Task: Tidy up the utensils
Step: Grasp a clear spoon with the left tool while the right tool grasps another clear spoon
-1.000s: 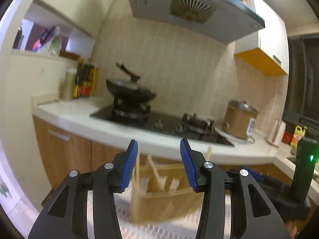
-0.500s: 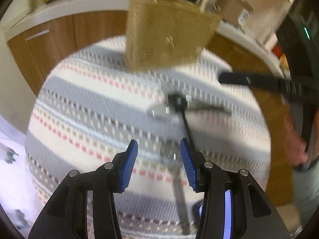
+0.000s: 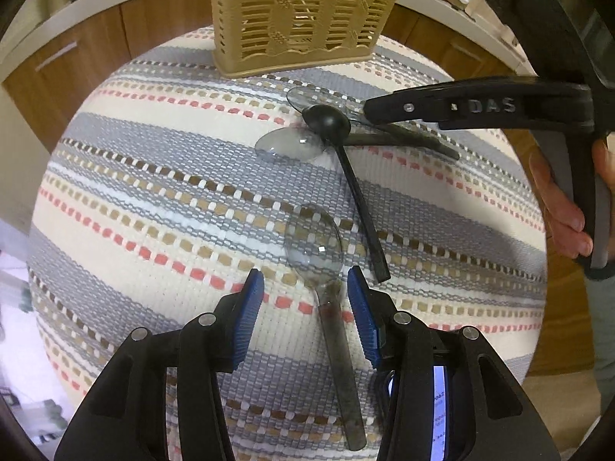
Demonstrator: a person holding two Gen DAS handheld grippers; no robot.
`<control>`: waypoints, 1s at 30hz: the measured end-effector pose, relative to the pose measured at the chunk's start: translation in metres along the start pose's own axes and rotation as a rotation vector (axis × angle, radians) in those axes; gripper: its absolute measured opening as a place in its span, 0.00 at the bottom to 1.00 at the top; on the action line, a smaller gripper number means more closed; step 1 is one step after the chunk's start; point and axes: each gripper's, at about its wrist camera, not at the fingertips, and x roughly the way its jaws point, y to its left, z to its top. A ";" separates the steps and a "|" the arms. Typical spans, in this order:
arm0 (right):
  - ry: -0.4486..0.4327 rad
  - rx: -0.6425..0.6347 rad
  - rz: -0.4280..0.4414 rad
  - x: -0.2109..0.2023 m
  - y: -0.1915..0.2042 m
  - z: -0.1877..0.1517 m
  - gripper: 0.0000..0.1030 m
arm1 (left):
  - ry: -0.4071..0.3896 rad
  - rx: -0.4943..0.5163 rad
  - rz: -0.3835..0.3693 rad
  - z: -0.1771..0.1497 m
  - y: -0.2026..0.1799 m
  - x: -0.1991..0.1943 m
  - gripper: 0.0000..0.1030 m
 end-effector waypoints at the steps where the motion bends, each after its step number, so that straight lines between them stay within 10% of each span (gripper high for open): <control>1: 0.007 -0.011 -0.005 0.004 0.001 0.001 0.36 | 0.001 0.016 0.016 -0.001 -0.003 0.000 0.42; 18: 0.033 0.012 -0.116 -0.002 0.002 -0.020 0.03 | -0.008 0.085 0.130 0.007 -0.026 0.014 0.39; 25: 0.019 0.092 -0.133 -0.015 -0.031 -0.029 0.03 | -0.018 0.072 0.152 0.013 -0.021 0.014 0.10; 30: 0.020 0.130 -0.161 -0.021 -0.048 -0.029 0.03 | -0.052 -0.043 0.046 0.029 0.010 0.015 0.10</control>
